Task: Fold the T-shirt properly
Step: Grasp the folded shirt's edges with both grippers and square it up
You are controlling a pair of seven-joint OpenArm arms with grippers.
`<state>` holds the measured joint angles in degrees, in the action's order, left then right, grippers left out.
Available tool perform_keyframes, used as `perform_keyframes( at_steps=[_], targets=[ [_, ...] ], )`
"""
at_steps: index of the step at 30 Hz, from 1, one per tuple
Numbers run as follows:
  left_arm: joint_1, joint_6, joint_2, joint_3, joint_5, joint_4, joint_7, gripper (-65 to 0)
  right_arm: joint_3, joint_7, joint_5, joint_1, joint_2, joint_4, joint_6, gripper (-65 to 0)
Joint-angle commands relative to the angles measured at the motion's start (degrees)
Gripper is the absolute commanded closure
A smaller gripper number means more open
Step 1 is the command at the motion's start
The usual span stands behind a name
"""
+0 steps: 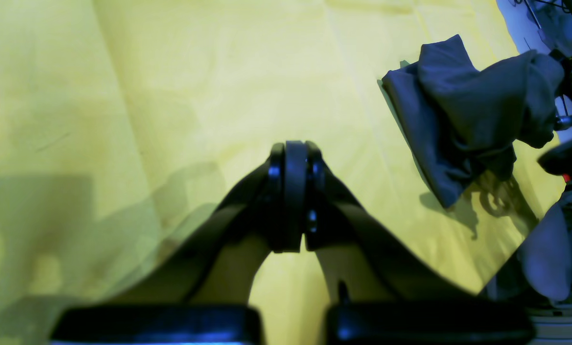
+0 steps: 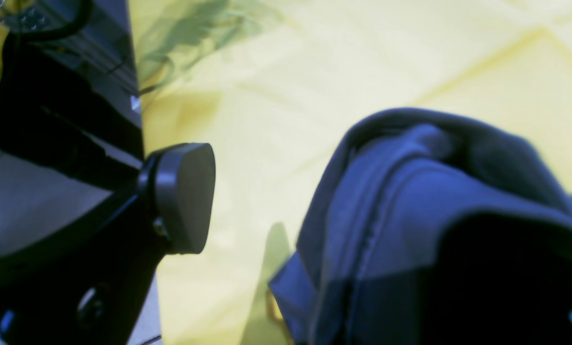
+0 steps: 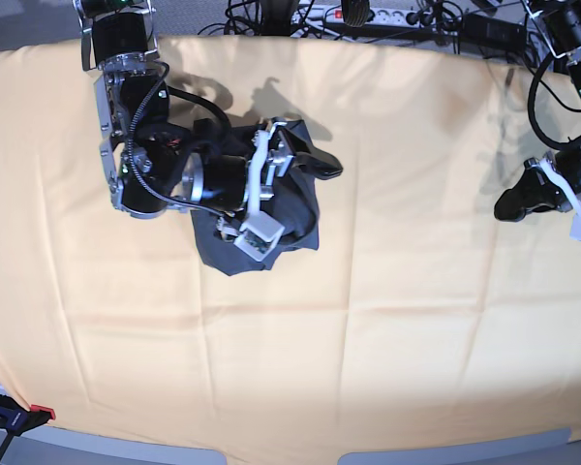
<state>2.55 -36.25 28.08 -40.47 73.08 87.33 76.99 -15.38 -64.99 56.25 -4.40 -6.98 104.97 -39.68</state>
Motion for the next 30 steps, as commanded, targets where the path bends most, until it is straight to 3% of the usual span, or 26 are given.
perform_keyframes(
  at_steps=[1, 4, 13, 16, 19, 20, 24, 30],
  targets=[
    [-0.61, -0.17, 1.29, -0.33, 1.33, 0.79, -0.66, 0.0, -1.27, 1.97, 1.68, -2.45, 1.20, 0.90, -0.32, -49.9],
    [-0.61, -0.17, 1.27, -0.33, 1.31, 0.79, -0.66, 0.0, -3.91, 1.99, -3.28, -5.84, 2.58, 0.90, -0.32, -49.9],
    [-0.48, -0.20, 1.27, -0.33, 0.92, 0.79, -0.66, 0.0, -10.47, 1.79, -7.39, -7.10, 2.36, 1.07, -0.32, -48.3],
    [-0.48, -0.20, 1.29, -0.33, 0.94, 0.79, -0.66, 0.0, -8.15, 0.50, -10.29, -8.74, 2.36, 1.27, -0.32, -32.6],
    [-0.31, -0.17, 1.33, -0.33, 1.29, 0.79, 0.00, 0.0, -3.17, -1.70, -10.25, -9.84, 2.34, 1.33, -0.32, -5.7],
    [-0.31, -0.17, 1.46, -0.33, 1.97, 0.79, 0.15, 0.0, -1.11, -1.68, -10.23, -9.86, 2.32, 1.33, -0.32, 0.0],
    [-0.52, -2.60, 1.99, -0.33, 11.92, 0.96, 3.01, 0.0, 5.95, 0.48, -10.14, -9.75, 1.01, 1.25, -0.32, 0.0],
    [-0.48, -3.75, 1.92, 6.45, 11.92, 6.51, 3.01, 0.0, 8.46, 10.21, -16.31, -9.88, -5.66, -3.52, -0.32, 0.0]
  ],
)
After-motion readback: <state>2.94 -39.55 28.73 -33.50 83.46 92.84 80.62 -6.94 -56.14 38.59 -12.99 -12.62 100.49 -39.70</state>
